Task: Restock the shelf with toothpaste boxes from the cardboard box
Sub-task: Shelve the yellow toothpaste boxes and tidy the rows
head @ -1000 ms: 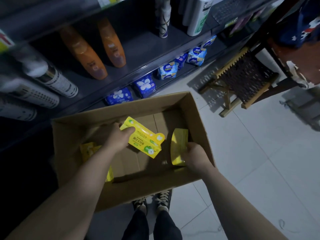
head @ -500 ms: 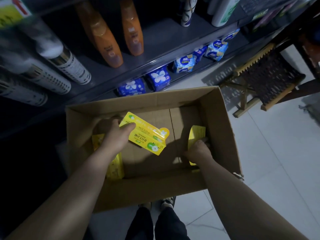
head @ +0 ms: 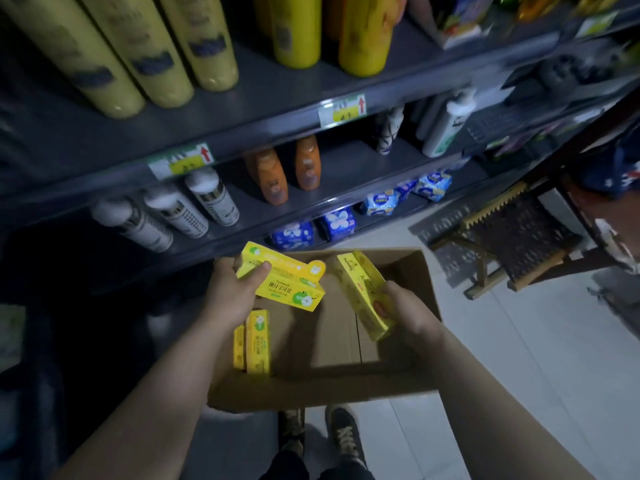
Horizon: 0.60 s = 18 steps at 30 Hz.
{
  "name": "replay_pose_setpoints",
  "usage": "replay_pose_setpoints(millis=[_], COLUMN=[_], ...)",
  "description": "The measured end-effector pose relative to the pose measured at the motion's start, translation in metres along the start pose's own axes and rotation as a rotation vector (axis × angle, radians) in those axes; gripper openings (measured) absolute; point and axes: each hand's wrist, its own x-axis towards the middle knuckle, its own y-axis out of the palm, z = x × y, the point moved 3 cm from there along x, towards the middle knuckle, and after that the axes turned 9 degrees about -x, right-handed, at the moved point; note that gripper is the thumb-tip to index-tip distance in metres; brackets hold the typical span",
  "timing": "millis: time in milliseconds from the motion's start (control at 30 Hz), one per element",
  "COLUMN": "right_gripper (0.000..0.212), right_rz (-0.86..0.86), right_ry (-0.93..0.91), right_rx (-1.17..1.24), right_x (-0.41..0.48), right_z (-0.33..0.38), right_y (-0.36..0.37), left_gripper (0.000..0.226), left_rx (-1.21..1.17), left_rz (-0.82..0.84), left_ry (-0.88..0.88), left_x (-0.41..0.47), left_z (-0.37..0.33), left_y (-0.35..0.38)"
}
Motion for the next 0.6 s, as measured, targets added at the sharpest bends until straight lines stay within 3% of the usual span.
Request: replay_pose_setpoints(millis=[67,200,367,600], right_gripper=[0.03,0.053,0.053,0.048], right_rz=[0.083,0.281,0.521,0.625], right_ry=[0.011,-0.054,-0.303,-0.565], right_rx=[0.141,0.149,-0.108,-0.467], right_x=[-0.013,-0.046,-0.102,-0.182], right_z=[0.016,0.057,0.121,0.191], right_y=[0.001,0.008,0.026,0.084], left_gripper=[0.066,0.057,0.028,0.037], left_rx=[-0.001,-0.06,-0.187,-0.342], left_rz=[-0.052,-0.202,-0.376,-0.632], left_ry=[0.036,0.121,0.198,0.269], left_x=[-0.015,-0.057,-0.119,-0.215], left_z=[-0.016,-0.05,-0.081,-0.091], left_y=[-0.013,-0.04,-0.073,-0.132])
